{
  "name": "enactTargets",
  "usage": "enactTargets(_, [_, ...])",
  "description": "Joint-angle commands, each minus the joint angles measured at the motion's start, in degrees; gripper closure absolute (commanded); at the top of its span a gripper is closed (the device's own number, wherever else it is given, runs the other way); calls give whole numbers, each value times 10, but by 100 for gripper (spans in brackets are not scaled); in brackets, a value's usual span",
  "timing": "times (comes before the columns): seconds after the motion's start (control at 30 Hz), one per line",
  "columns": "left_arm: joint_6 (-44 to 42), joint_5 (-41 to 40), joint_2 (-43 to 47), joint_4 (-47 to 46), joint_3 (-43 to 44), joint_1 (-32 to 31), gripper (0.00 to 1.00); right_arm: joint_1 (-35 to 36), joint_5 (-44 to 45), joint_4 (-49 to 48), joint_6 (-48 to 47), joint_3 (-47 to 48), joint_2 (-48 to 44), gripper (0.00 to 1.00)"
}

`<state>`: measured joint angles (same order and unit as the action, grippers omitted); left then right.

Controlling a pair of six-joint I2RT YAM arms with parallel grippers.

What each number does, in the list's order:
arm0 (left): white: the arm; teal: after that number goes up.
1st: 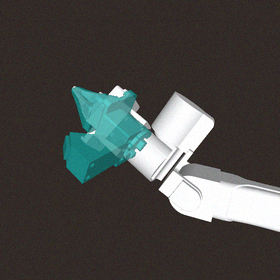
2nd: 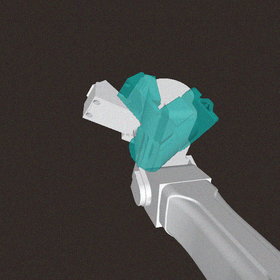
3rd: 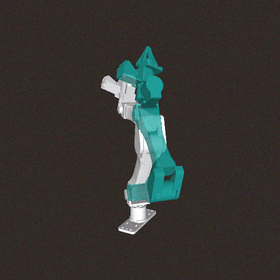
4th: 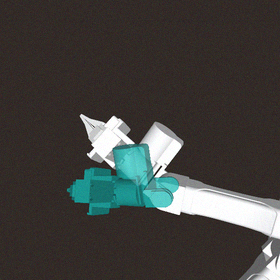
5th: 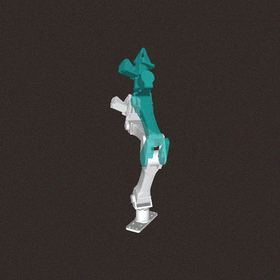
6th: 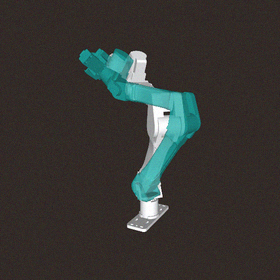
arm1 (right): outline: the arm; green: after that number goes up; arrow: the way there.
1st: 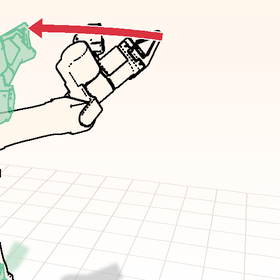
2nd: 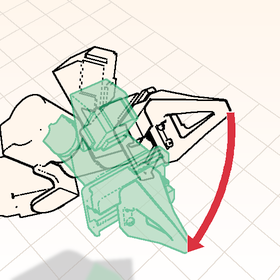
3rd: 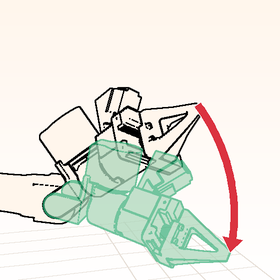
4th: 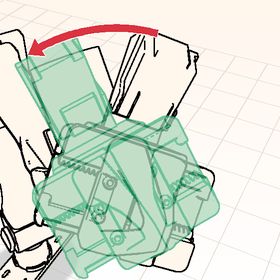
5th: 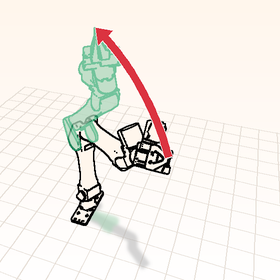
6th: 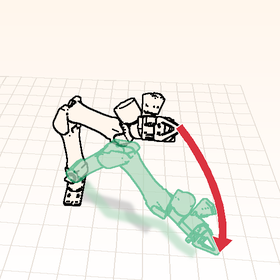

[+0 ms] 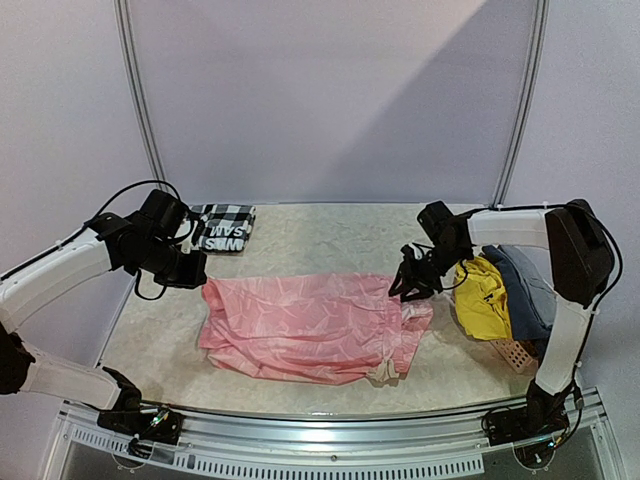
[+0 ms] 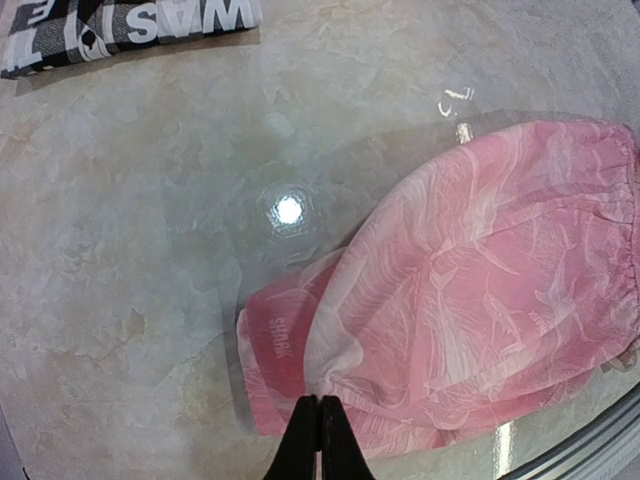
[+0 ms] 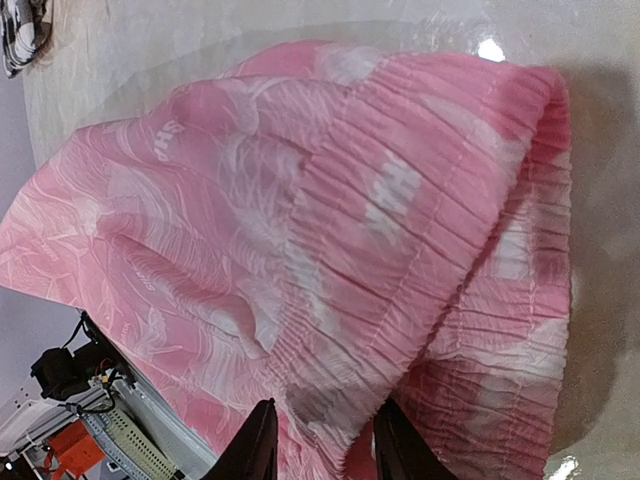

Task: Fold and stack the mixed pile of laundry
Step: Pick up the crumpled shorts from the center of the board, then flatten out the crumpled shorts at the center of the board.

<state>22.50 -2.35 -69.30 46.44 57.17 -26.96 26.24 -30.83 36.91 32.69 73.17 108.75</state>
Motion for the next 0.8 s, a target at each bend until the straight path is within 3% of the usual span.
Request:
enactTargets(0.0, [-8, 1, 0, -6, -3, 9, 100, 6, -9, -13, 7, -4, 12, 68])
enactTargets(0.47, [-15, -3, 9, 2, 9, 13, 100, 13, 18, 29, 14, 31, -13, 100])
enactTargets(0.77, [-30, -25, 58, 67, 81, 24, 100, 12, 37, 144, 2, 151, -78, 100])
